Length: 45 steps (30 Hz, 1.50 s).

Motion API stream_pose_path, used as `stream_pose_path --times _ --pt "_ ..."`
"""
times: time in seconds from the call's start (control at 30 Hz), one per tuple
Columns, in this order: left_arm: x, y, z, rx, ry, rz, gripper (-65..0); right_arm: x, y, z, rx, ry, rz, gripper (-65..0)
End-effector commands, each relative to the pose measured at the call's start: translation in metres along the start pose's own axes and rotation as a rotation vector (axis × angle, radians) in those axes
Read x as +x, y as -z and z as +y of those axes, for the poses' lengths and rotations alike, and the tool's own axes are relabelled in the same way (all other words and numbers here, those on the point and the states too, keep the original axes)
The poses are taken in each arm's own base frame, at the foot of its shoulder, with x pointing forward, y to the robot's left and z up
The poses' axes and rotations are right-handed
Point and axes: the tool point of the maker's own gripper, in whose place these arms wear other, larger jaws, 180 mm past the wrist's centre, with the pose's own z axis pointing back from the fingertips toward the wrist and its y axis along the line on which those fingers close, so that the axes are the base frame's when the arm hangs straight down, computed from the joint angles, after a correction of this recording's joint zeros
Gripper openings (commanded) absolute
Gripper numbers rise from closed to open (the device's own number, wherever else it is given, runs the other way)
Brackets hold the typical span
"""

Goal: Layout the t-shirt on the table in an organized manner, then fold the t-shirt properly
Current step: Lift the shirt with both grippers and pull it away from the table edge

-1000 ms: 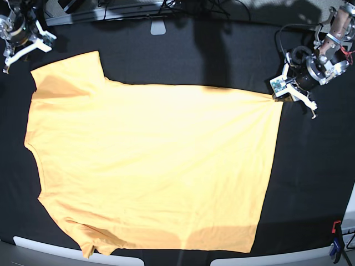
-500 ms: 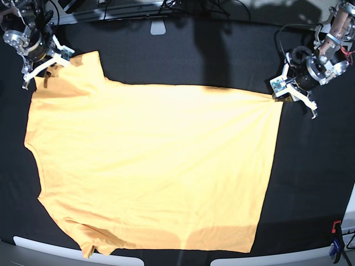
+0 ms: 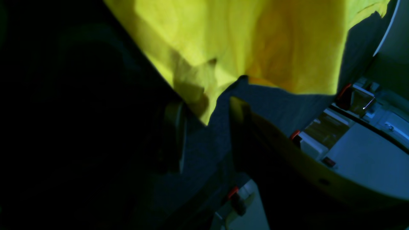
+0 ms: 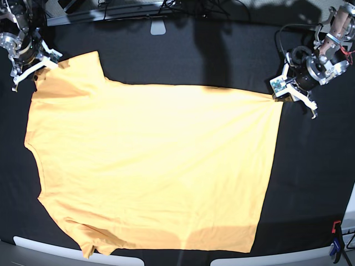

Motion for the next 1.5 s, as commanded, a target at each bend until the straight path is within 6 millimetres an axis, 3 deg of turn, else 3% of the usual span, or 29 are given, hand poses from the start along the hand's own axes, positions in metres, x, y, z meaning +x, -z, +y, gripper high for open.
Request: stream_pose_path --times 0.0,0.13,0.33,0.5,0.77,1.07,1.17,1.27,1.47 --pt "-0.015 -0.004 -0.001 -0.013 0.024 0.060 -65.0 -0.002 0.000 -0.012 -0.024 -0.008 -0.004 -42.5" --pt "-0.015 -0.004 0.000 -0.013 0.024 0.060 -65.0 0.003 0.001 -0.022 -0.044 0.007 -0.027 -42.5" --pt "-0.015 -0.004 0.000 -0.013 0.024 0.060 -65.0 0.019 0.000 -0.022 -0.044 0.006 -0.114 -42.5" --pt "-0.015 -0.004 0.000 -0.013 0.024 0.059 -65.0 0.020 0.000 -0.024 -0.052 0.001 -0.116 -42.5" --pt "-0.015 -0.004 -0.001 -0.013 0.024 0.060 -65.0 0.040 -0.010 -0.039 -0.098 0.029 -0.179 -42.5" --pt "-0.015 -0.004 -0.001 -0.013 0.024 0.060 -65.0 0.043 -0.011 -0.034 -0.065 0.036 -0.190 -42.7" --pt "-0.015 -0.004 -0.001 -0.013 0.024 0.059 -65.0 0.043 -0.011 -0.034 -0.065 0.037 -0.191 -48.3" --pt "-0.015 -0.004 -0.001 -0.015 0.016 0.055 -65.0 0.043 -0.011 -0.035 -0.071 0.039 -0.191 -63.2" --pt "-0.015 -0.005 -0.006 -0.037 -0.078 0.064 -65.0 0.033 -0.015 -0.047 -0.124 0.058 -0.119 -65.0"
